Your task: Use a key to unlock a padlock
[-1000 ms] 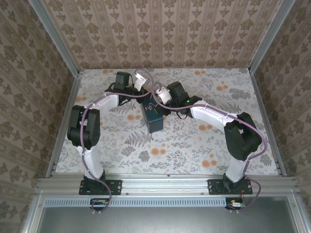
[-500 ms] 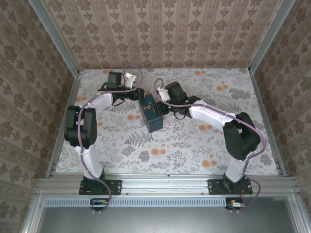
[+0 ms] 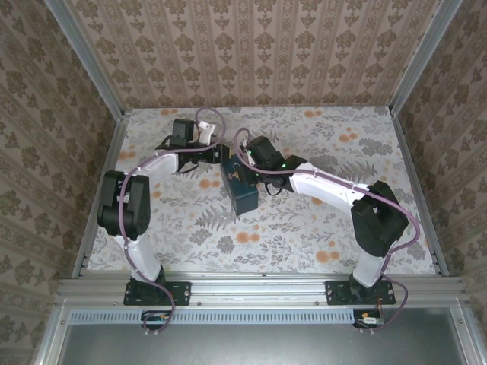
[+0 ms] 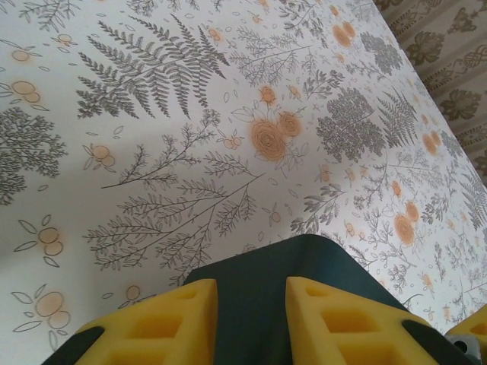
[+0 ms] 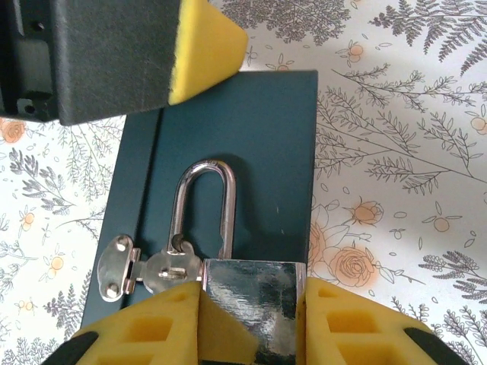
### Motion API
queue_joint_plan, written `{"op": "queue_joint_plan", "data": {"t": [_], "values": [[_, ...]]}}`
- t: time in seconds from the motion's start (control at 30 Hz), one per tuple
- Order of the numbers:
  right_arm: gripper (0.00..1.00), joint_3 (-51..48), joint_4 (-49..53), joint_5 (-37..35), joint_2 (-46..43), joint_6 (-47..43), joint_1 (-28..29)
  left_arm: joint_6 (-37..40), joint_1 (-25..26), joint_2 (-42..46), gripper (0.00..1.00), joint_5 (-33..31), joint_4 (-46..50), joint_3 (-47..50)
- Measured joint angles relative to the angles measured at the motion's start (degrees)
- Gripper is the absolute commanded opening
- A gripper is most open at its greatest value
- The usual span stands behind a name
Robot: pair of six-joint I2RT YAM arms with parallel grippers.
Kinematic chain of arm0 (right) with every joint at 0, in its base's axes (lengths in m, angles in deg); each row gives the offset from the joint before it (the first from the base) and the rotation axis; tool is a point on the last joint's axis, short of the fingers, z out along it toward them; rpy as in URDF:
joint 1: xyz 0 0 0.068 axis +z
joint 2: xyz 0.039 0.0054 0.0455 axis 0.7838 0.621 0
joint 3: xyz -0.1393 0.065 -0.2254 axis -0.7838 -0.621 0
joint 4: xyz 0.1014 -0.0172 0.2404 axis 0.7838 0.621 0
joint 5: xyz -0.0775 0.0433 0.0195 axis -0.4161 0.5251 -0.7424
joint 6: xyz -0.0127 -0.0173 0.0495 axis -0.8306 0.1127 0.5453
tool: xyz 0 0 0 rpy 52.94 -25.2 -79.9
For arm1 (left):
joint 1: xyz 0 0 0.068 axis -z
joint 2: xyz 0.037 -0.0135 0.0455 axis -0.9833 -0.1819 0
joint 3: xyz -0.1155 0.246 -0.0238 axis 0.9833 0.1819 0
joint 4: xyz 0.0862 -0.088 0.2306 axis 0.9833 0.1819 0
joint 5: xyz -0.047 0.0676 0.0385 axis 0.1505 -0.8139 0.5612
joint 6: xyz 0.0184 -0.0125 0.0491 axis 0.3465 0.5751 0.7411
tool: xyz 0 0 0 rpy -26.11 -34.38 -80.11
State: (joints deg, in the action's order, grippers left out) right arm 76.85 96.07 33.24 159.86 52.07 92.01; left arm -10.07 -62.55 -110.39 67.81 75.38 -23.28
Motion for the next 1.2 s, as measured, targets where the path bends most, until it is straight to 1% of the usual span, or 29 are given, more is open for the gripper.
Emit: {"op": "queue_joint_plan", "data": {"t": [0.17,0.3,0.47,0.53,0.63,0.77,0.87,0.9,1.0,1.03,1.07,1.1,1.13,1.2], "values": [[0.13,-0.4,-1.0,-1.8,-0.2,1.1,-0.3,-0.4,-0.1,0.0,0.3,-0.1,-0.3,0.2],[0.17,-2.4,-3.0,-0.6,-2.0,2.5,-3.0,0.0,-0.6,0.1,0.36,-0.4,0.8,-0.1],[0.17,-4.6,-5.4,1.7,-5.8,4.3,-10.0,0.9,-1.0,0.7,0.44,-3.0,4.6,-1.8],[0.17,-6.5,-6.8,1.8,-7.2,4.9,-13.1,1.2,-1.3,1.6,0.45,-4.5,5.3,-2.0],[0.17,-11.7,-8.8,0.9,-8.3,5.7,-18.4,1.2,-1.3,4.2,0.45,-7.3,7.0,-2.0],[0.19,-20.9,-10.3,-2.1,-8.3,8.1,-25.0,1.2,-1.3,8.4,0.44,-11.3,8.1,-1.7],[0.24,-26.0,-10.2,-4.6,-8.0,10.0,-29.0,1.1,-1.1,12.6,0.43,-13.9,8.4,0.8],[0.27,-26.7,-10.0,-5.5,-7.7,10.4,-30.1,1.1,-0.9,14.2,0.42,-15.0,8.6,2.1],[0.32,-27.1,-9.9,-8.1,-6.9,11.8,-32.7,0.3,1.2,17.8,0.42,-18.3,9.1,5.9],[0.35,-27.1,-9.9,-8.5,-6.9,12.7,-33.6,-0.2,2.2,18.8,0.42,-19.2,9.3,7.3],[0.42,-27.2,-10.0,-8.5,-6.8,13.7,-34.8,-0.9,3.4,19.8,0.43,-20.5,9.2,9.1],[0.51,-27.2,-10.2,-8.5,-6.5,14.7,-36.1,-1.7,4.5,20.8,0.43,-21.7,9.2,11.2],[0.55,-27.2,-10.3,-8.5,-6.3,15.7,-37.1,-2.3,5.4,21.5,0.43,-22.6,9.3,12.9],[0.6,-27.2,-10.3,-8.8,-6.0,16.8,-39.3,-3.8,7.1,23.0,0.43,-24.5,9.5,16.9]]}}
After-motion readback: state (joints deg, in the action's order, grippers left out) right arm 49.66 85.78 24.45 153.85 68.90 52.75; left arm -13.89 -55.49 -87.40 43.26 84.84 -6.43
